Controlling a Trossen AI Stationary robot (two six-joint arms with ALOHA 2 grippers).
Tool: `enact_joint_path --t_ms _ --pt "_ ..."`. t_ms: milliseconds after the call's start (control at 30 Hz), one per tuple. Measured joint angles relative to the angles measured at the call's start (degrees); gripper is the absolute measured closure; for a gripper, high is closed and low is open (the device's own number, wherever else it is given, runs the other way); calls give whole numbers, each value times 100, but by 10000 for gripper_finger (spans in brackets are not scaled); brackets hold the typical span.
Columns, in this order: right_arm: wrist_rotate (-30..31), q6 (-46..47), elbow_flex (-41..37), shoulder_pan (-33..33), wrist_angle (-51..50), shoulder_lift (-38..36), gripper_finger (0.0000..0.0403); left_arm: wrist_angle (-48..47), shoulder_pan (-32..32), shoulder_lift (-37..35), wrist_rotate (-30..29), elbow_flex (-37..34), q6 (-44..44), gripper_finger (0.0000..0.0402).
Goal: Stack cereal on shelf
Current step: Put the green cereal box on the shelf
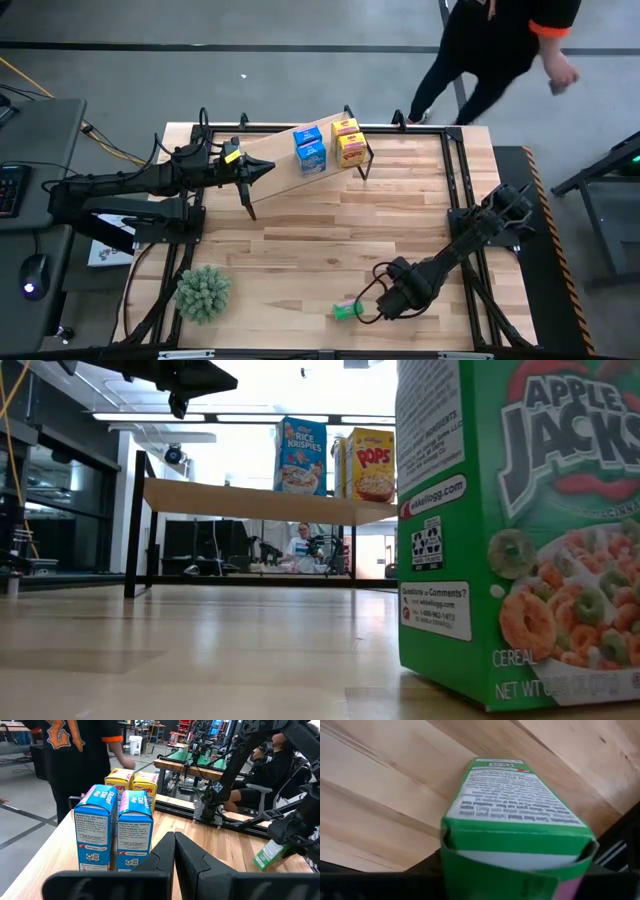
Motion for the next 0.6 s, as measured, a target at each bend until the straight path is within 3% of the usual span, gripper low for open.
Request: enact_joint_path --t_ms 167,367,467,600 --pt "52 -214 258 0 -224 0 262 0 0 0 0 -1 2 398" --pt "321 -883 1221 -100 -1396 0 244 0 0 0 0 0 2 398" --pt "1259 -1387 2034 -223 -2156 0 232 0 0 0 0 1 3 398" --pt "3298 -2730 3068 -425 -1972 -61 228 -76 1 -17 35 1 7 398"
